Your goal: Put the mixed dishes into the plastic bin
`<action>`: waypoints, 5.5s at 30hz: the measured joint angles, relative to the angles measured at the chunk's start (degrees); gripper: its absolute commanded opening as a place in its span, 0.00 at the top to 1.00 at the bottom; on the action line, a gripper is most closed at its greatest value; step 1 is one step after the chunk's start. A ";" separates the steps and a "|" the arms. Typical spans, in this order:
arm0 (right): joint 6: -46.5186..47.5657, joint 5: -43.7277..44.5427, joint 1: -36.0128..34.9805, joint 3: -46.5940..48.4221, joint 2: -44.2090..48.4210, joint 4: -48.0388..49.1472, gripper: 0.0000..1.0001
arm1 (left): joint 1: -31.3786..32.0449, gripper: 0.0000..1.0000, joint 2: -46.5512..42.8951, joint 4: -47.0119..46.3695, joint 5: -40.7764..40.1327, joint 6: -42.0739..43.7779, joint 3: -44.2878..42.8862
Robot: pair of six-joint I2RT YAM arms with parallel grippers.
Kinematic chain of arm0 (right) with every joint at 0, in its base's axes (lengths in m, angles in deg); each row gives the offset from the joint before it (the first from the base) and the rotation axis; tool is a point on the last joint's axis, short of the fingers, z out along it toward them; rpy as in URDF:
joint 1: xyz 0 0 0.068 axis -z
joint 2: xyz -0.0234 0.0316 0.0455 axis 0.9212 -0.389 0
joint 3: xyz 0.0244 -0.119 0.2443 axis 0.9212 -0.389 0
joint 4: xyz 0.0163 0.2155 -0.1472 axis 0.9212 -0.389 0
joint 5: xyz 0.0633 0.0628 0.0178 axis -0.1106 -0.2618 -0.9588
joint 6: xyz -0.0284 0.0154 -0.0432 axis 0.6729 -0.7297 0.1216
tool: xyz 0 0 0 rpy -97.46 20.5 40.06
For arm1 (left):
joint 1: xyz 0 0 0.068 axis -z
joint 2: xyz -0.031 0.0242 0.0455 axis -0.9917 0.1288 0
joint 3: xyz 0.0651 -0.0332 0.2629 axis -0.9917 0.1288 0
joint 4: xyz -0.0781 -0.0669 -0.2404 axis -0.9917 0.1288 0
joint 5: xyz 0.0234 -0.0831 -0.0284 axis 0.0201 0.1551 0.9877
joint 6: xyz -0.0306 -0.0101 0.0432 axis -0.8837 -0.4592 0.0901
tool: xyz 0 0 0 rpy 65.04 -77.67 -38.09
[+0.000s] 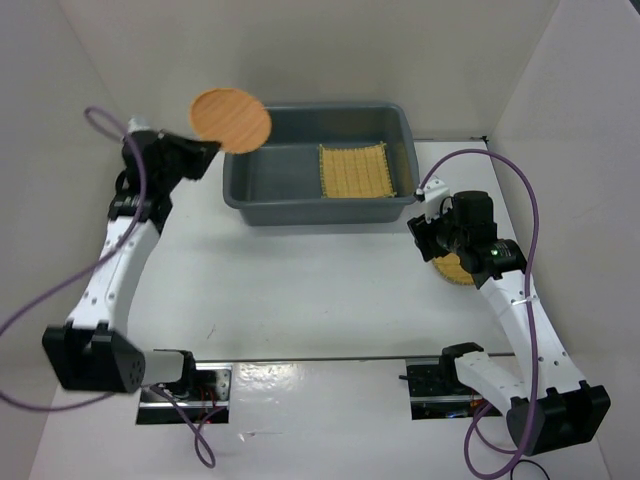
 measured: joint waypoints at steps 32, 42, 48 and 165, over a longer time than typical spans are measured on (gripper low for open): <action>-0.66 0.98 1.33 0.00 0.02 -0.02 0.34 | 17.88 1.00 91.01 26.01 26.97 11.69 -101.42; -0.66 0.98 1.36 0.00 -0.02 0.00 0.34 | 19.04 1.00 100.91 32.79 28.39 9.49 -110.55; -0.66 0.98 1.36 0.00 -0.02 -0.02 0.34 | 19.45 1.00 104.32 33.35 28.98 8.46 -110.60; 7.13 -1.31 8.15 -4.04 -34.34 4.66 0.98 | 56.87 0.32 6.43 11.67 -19.52 13.07 14.82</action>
